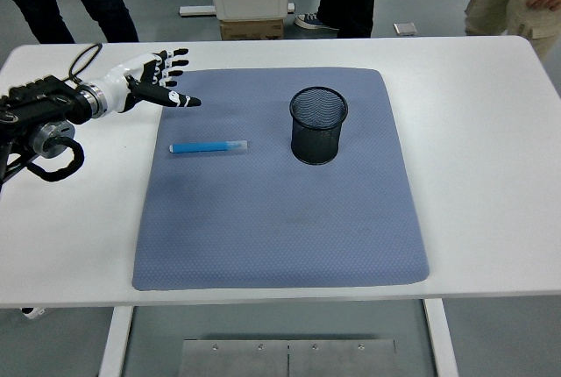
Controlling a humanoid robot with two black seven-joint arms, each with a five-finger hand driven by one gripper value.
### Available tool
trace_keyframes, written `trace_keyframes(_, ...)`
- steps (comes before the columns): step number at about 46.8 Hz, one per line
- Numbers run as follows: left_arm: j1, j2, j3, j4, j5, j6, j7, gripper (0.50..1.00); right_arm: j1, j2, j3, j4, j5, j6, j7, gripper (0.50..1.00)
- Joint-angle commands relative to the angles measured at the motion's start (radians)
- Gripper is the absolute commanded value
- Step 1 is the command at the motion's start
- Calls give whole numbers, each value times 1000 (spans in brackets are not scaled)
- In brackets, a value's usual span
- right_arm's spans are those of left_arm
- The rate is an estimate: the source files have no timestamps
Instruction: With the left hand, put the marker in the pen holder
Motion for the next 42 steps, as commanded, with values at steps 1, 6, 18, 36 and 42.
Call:
trace_keyframes(1,-67,-1,106,-36,-1,0,-1,1000,0,0,0,0,0,0,0,1000)
trace_keyframes(6,-112,-8,174,-42,-1,0,-1,1000,0,0,0,0,0,0,0,1000)
trace_keyframes(18,-227,-111,410,-91,2,2,2,1000,0,0,0,0,0,0,0,1000)
trace_keyframes(36,-485,-203,647,-191,16,-2,1,1000,0,0,0,0,0,0,0,1000)
trace_keyframes(42,-526,-284,722,-204,25,-2,11,1000,0,0,0,0,0,0,0,1000)
